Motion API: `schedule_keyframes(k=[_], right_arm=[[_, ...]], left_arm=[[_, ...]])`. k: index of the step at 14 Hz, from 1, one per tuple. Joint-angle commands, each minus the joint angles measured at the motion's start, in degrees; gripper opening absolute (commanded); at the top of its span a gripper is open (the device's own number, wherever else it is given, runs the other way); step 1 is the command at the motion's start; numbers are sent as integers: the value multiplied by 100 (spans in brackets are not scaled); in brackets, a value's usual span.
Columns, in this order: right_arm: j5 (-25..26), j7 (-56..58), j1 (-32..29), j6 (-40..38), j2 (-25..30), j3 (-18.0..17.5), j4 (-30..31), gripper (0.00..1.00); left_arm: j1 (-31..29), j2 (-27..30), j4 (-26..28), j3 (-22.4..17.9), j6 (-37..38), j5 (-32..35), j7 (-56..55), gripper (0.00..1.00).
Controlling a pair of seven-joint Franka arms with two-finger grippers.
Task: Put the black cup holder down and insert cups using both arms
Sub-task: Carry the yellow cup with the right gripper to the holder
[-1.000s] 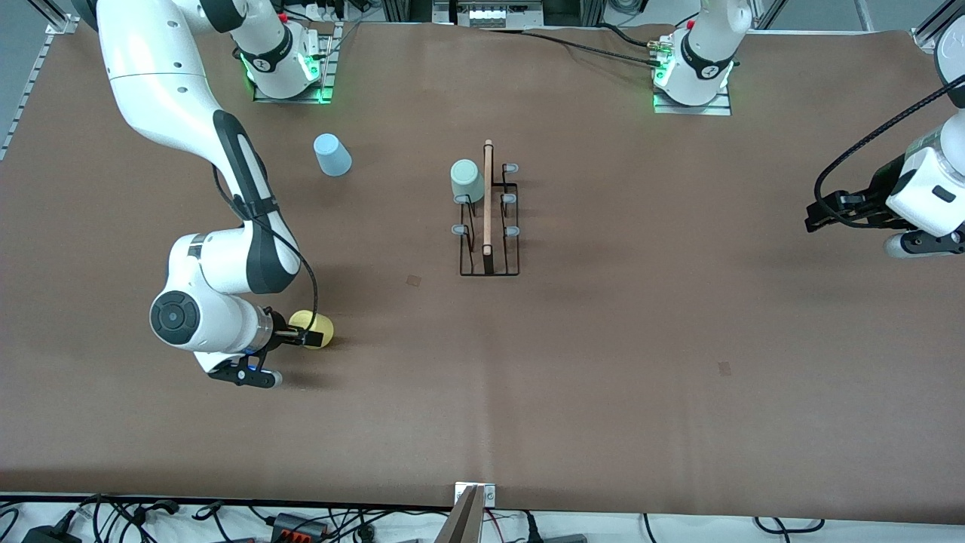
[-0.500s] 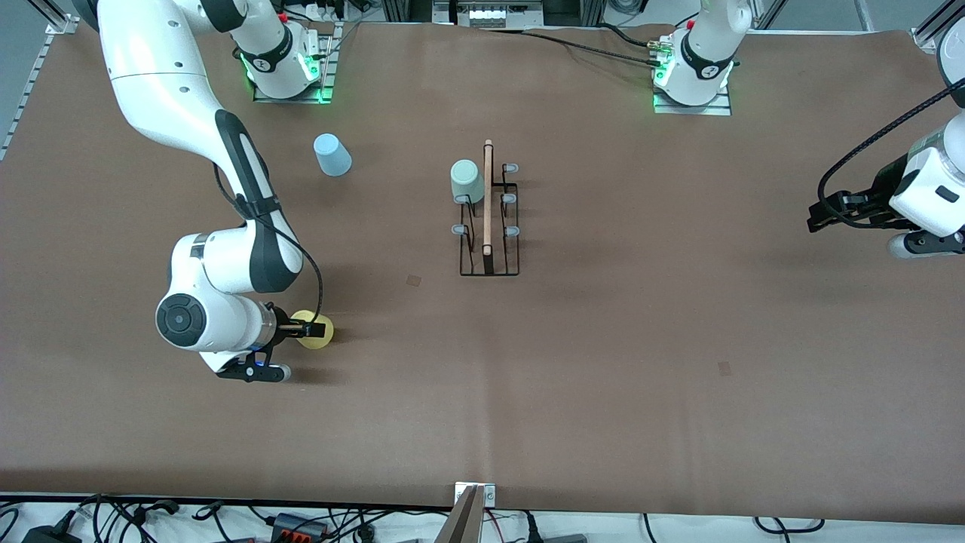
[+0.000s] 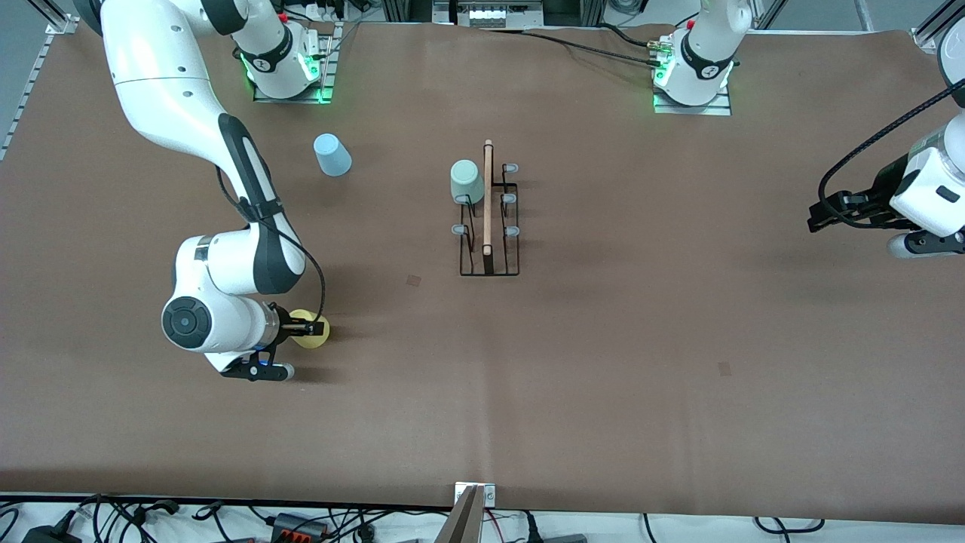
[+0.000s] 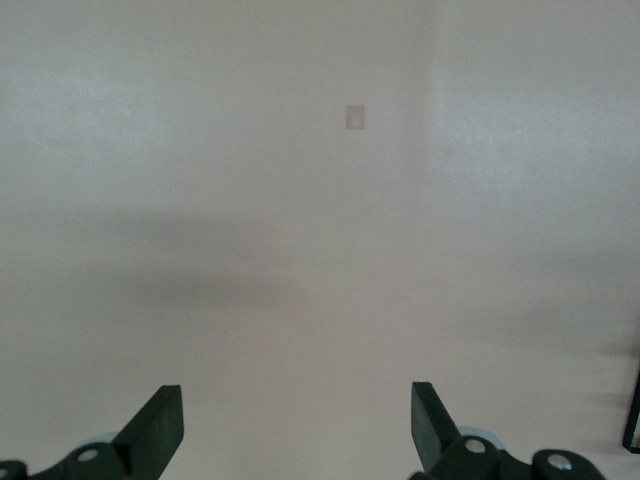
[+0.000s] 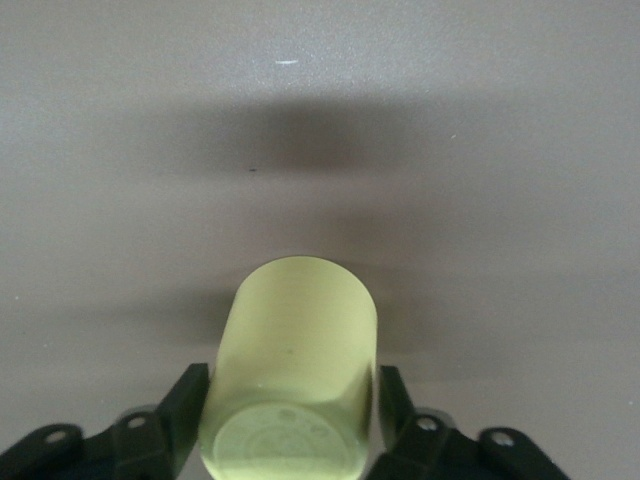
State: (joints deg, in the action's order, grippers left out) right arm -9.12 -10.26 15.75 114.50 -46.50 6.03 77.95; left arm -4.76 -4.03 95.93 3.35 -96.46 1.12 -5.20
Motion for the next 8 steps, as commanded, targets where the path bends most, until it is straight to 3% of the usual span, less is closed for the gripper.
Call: schedule_keyframes(k=[1,2,6,8], right_arm=[[24,86,-64,-242,9,-93,-175,37],[16,86,-55,-548,105,-189,-297,32],[-2,-89,15,-1823,238,-820,-1518,30],[-2,-719,42,-1896,343,-1321,-1582,30]], left_arm=[[-68,60,-4,16,48,28,142,100],[-77,60,-4,16,48,28,142,100],[-77,60,-4,16,48,28,142,100],[-77,60,-4,16,48,20,142,100]])
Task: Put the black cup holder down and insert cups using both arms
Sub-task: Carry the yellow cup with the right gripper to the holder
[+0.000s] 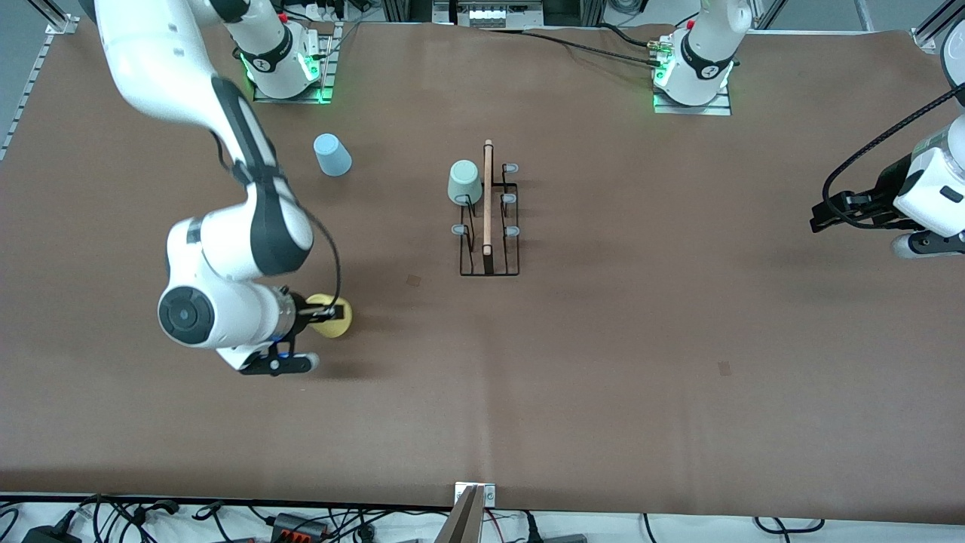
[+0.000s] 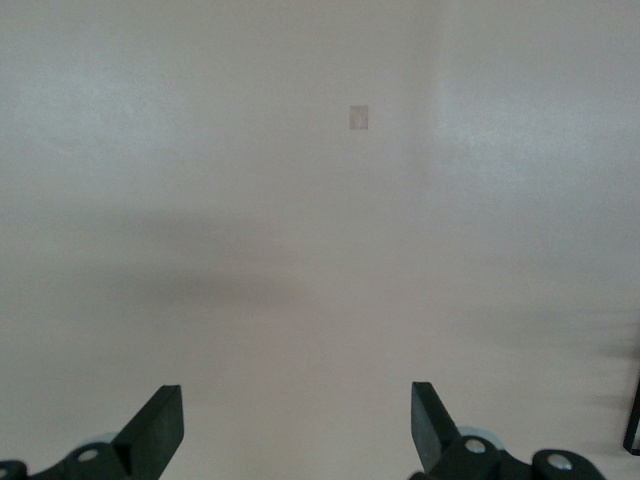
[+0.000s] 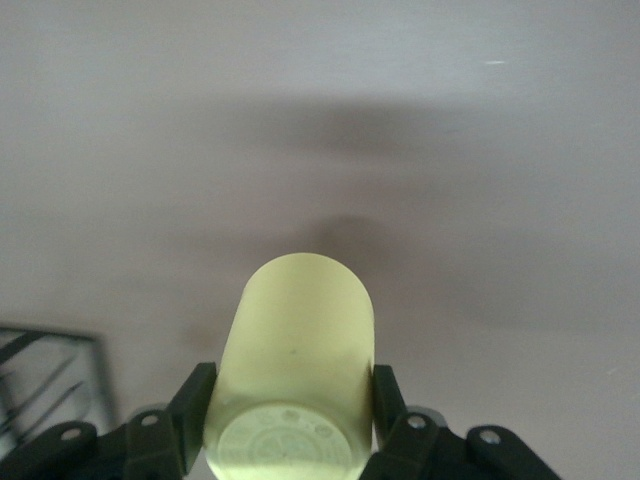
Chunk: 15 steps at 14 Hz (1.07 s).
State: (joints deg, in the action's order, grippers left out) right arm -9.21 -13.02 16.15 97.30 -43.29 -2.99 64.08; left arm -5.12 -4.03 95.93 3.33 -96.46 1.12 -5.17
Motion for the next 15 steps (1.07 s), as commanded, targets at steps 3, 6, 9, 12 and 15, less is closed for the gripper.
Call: schedule_keyframes(k=[3,6,9,12,15], right_arm=[[24,-1541,160,-185,66,-1036,-185,30],[130,-2098,686,-168,66,-1090,-176,30],[139,-2643,908,-115,48,-1090,-167,30],[139,-2653,995,-115,22,-1099,-28,30],[104,-2670,1109,-62,13,-1099,123,30]], left_arm=[[-42,60,-4,19,48,28,139,100],[-42,60,-4,19,48,28,139,100],[-42,60,-4,19,48,20,139,100],[-42,60,-4,19,48,20,148,100],[-42,51,-4,19,48,20,148,100]])
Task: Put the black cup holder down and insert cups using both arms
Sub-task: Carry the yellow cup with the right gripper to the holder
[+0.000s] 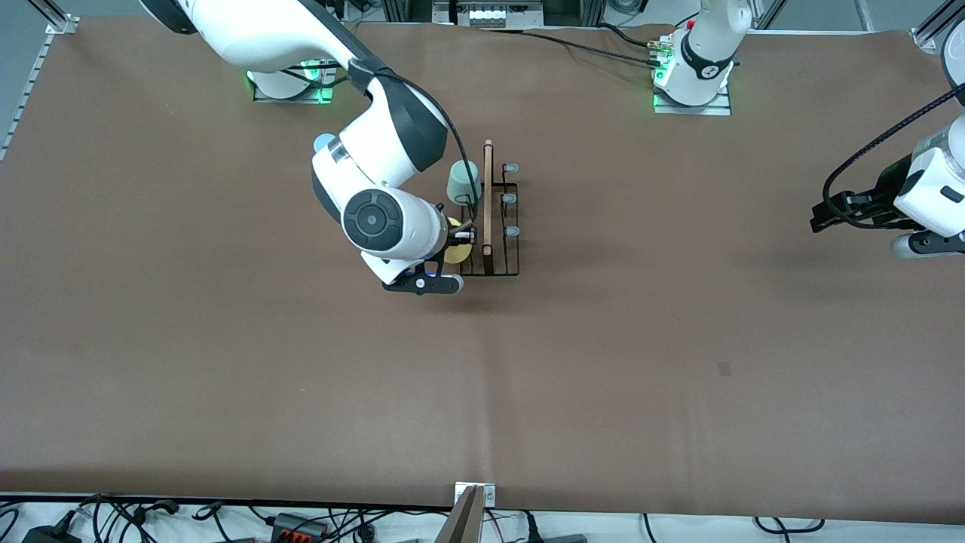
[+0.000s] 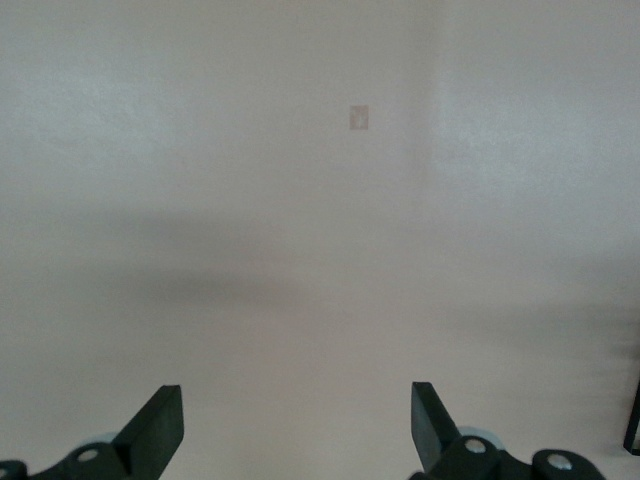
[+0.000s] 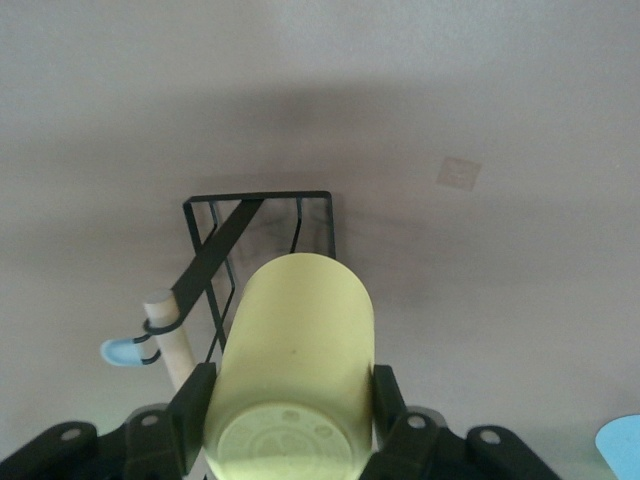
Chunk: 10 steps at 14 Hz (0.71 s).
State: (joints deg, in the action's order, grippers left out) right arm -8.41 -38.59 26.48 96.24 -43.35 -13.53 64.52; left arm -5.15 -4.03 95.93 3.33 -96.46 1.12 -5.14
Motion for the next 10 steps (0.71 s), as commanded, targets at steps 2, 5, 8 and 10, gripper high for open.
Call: schedule_keyframes(k=[2,5,8,10], right_arm=[[15,-122,112,53,11,-44,78,30],[23,-113,129,140,2,-44,192,30],[32,-113,173,368,-15,-44,377,30],[49,-113,252,422,-76,-44,377,31]], left_arm=[[-47,51,-4,19,48,20,145,100],[-47,60,-4,19,48,20,145,100],[-56,51,-4,19,48,20,145,100],[-56,51,-4,19,57,20,145,100]])
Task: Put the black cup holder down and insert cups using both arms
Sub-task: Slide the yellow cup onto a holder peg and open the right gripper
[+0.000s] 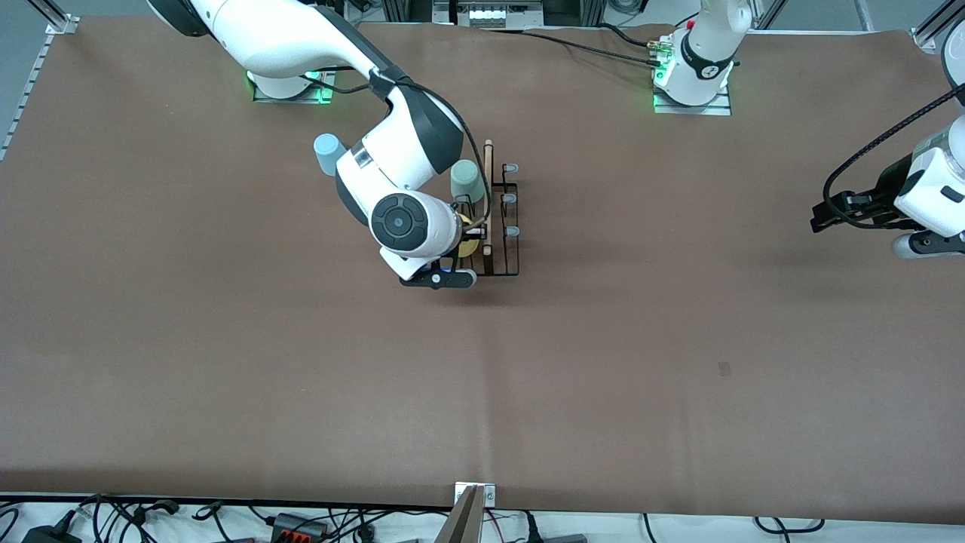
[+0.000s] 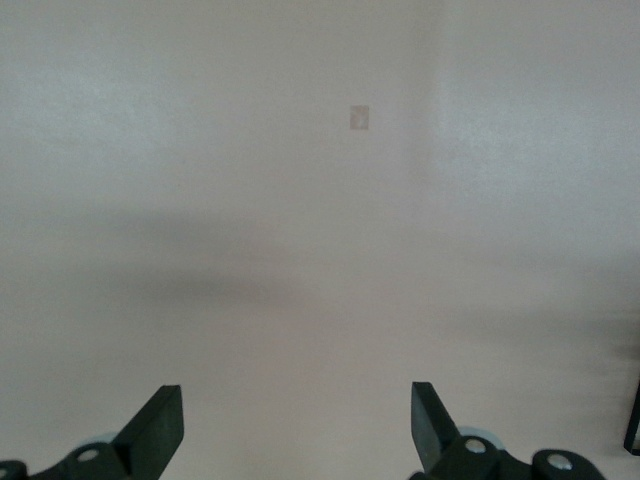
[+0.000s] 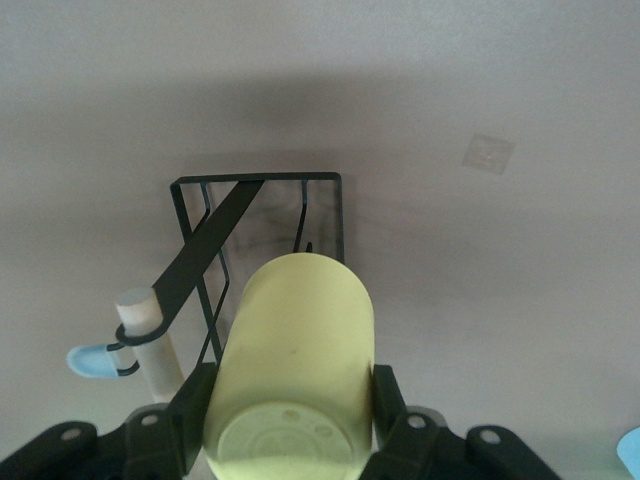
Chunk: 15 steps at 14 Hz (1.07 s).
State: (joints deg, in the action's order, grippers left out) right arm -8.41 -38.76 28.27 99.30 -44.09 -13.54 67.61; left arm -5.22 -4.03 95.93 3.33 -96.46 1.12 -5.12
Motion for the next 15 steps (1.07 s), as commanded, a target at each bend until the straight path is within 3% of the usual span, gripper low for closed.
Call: schedule_keyframes(k=[1,2,7,11,15], right_arm=[[85,-96,82,107,-3,-43,68,58],[59,-166,82,98,-3,-34,68,100],[426,-597,-14,-34,576,10,15,100],[1059,-501,-84,-157,1148,448,15,100],[1236,297,-592,-429,1342,739,-2,100]], left_arm=[[-49,60,-4,19,49,20,143,100],[-49,51,-4,19,48,20,143,100],[-58,51,-4,19,57,20,143,100],[-66,51,-4,19,57,20,143,100],[-66,51,-4,19,57,20,143,100]])
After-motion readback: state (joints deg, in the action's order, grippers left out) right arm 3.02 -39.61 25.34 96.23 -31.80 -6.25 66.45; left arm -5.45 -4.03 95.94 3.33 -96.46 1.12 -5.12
